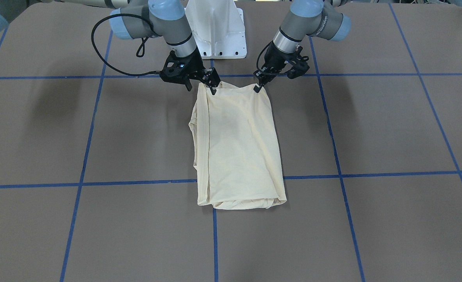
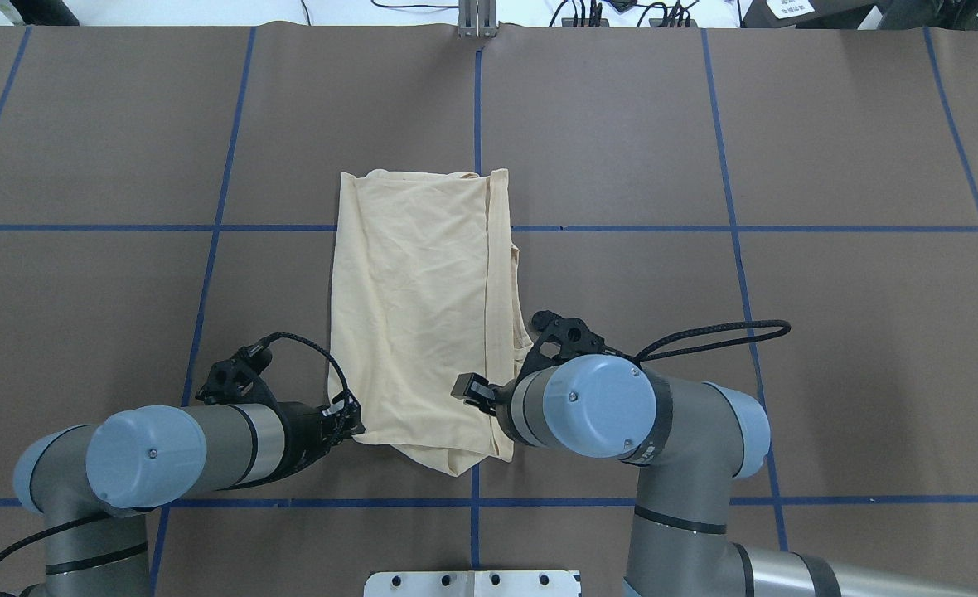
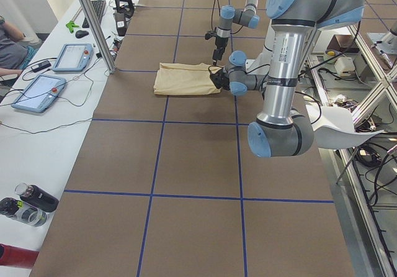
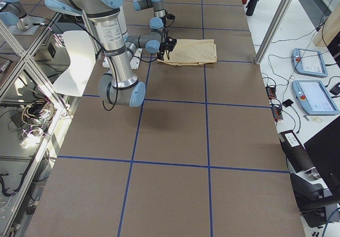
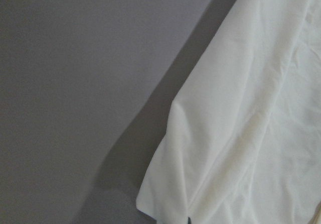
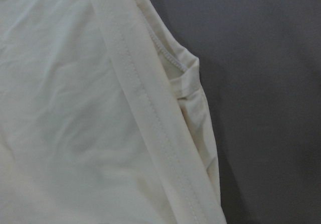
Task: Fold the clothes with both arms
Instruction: 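Move the right gripper to the bundle's near corner beside the left gripper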
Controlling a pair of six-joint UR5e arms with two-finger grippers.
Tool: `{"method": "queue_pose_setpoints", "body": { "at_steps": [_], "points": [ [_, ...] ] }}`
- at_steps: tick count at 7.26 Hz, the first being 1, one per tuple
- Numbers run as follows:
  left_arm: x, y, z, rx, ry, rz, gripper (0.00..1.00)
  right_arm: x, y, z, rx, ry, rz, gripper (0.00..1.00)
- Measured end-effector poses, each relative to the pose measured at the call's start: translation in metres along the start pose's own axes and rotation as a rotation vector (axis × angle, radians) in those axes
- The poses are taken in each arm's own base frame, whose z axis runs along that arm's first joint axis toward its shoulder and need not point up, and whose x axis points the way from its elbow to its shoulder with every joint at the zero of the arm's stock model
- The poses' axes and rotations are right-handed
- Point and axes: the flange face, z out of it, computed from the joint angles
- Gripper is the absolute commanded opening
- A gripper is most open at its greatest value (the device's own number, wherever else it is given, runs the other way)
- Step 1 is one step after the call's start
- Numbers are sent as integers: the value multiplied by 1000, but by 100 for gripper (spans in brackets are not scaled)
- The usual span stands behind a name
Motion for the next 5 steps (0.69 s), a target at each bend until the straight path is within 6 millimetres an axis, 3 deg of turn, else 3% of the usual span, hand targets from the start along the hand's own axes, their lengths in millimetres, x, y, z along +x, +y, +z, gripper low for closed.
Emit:
{"method": "queue_pose_setpoints", "body": {
  "at_steps": [4,5],
  "points": [
    [0,0,0,-1,1,0,0,7,13,19,7,38,-12,100],
    [0,0,0,0,1,0,0,7,13,21,9,42,-12,89]
  ]
}}
